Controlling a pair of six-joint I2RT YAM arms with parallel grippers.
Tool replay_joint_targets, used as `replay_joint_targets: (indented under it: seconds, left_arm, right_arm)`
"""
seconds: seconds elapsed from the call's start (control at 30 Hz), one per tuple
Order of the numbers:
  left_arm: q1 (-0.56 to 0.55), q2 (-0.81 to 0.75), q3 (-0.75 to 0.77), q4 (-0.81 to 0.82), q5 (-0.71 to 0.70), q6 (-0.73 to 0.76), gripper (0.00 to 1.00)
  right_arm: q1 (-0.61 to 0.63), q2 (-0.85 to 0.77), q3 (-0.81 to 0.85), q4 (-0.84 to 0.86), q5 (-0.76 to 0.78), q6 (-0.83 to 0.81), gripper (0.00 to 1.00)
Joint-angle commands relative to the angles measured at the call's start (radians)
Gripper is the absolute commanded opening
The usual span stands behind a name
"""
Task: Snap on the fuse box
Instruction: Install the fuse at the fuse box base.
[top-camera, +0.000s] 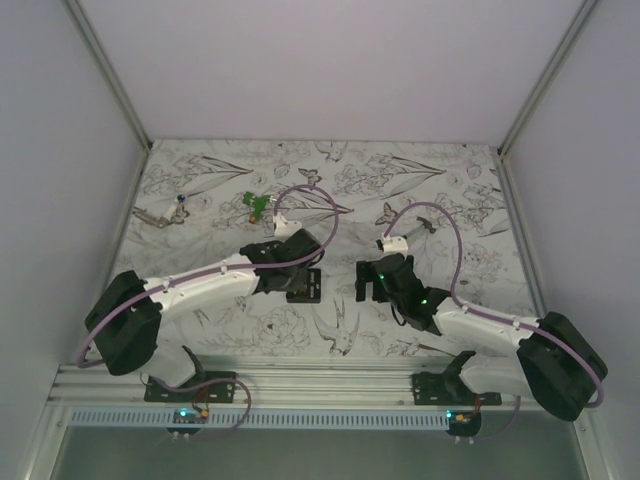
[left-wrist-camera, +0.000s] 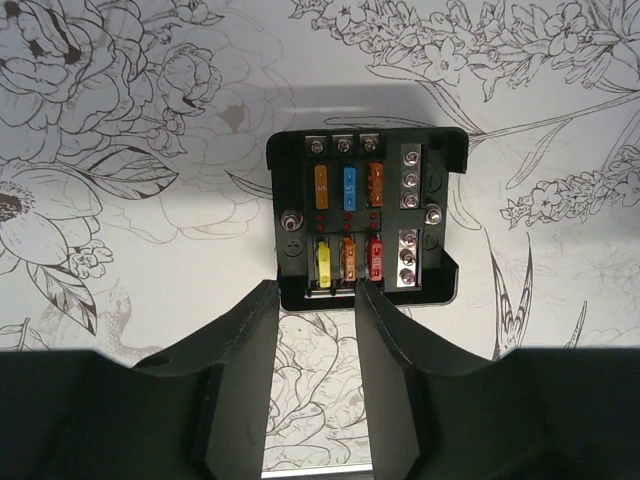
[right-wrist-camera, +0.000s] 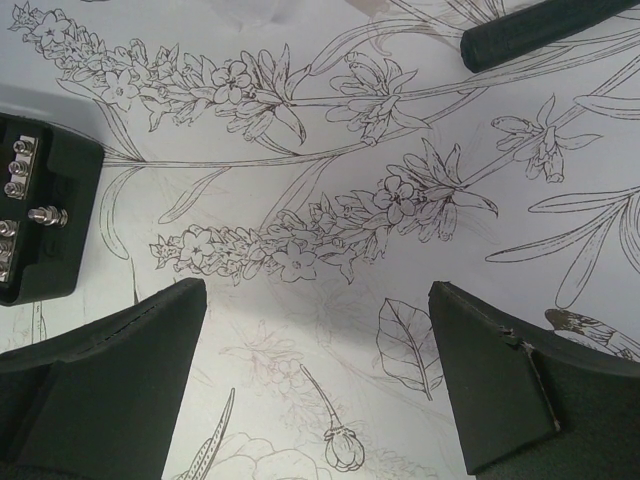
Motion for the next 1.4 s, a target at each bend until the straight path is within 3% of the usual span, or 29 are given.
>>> replay_joint_targets:
  seconds: [0.0, 0.43, 1.0, 1.17, 1.27, 1.37]
  left_arm:
    - [0.041, 0.028, 0.021, -0.047, 0.11, 0.038, 0.38]
    - [0.081, 0.087, 0.041, -0.047, 0.179, 0.068, 0.21]
    - [0.09, 0.137, 0.048, -0.047, 0.187, 0.078, 0.13]
    - [0.09, 0.158, 0.048, -0.047, 0.186, 0.078, 0.08]
    - [0.092, 0.165, 0.044, -0.048, 0.19, 0.075, 0.01]
    - [0.095, 0.169, 0.032, -0.048, 0.199, 0.065, 0.0]
  right_arm:
    - [-0.01, -0.021, -0.008, 0.019, 0.004, 0.012, 1.0]
    - [-0.01, -0.017, -0.003, 0.022, 0.004, 0.011, 1.0]
    - [-0.01, -0.025, -0.003, 0.021, 0.002, 0.012, 1.0]
    - [-0.009, -0.026, -0.002, 0.021, 0.002, 0.012, 1.0]
    - [-0.01, -0.022, 0.0, 0.02, 0.003, 0.011, 1.0]
    - [-0.01, -0.023, 0.0, 0.021, 0.0, 0.011, 1.0]
